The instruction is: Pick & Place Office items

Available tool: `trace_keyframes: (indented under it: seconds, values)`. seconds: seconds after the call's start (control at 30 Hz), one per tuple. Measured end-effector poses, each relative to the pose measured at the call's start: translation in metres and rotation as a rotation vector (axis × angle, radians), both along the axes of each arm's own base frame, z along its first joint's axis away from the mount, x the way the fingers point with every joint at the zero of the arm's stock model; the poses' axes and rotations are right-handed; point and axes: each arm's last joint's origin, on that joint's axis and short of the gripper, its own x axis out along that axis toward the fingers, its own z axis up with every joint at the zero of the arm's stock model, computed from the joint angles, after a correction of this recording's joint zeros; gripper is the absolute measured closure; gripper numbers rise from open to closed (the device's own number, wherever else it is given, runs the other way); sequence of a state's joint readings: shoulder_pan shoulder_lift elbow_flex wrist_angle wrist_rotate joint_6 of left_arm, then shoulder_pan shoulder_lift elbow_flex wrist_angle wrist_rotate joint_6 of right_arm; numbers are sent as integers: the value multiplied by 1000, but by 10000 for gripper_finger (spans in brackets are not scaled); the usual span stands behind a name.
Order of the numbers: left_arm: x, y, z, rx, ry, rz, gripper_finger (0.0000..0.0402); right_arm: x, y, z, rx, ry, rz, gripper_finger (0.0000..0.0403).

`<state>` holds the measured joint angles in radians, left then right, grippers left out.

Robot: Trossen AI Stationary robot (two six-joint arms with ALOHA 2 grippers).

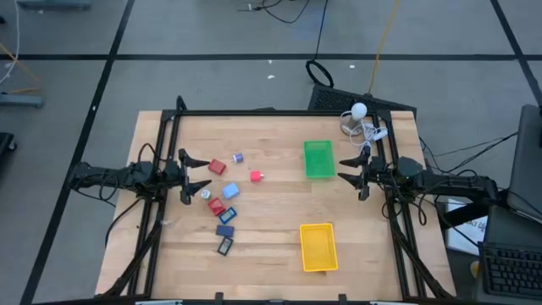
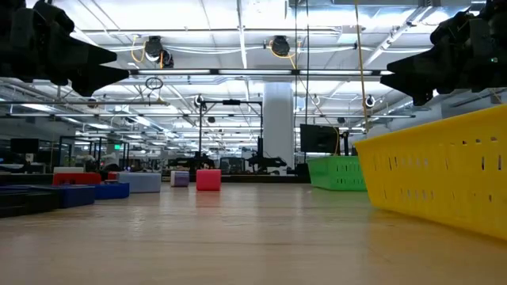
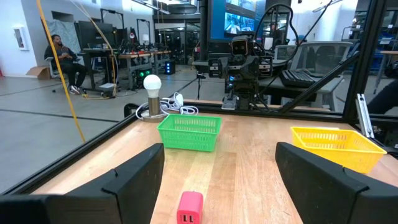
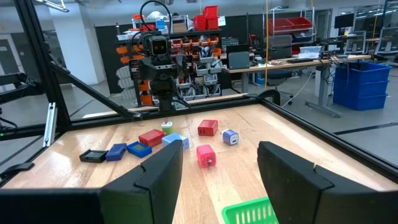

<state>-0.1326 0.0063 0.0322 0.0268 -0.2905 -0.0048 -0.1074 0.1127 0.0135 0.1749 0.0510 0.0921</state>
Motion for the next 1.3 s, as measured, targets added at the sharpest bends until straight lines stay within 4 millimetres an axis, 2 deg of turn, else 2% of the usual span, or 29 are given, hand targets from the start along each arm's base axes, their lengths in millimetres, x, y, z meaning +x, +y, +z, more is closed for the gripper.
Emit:
trace_keyframes:
  seconds: [1.3]
  values:
    - [0, 0, 0, 0, 0, 0, 96, 0, 0, 0, 0, 0, 0, 206]
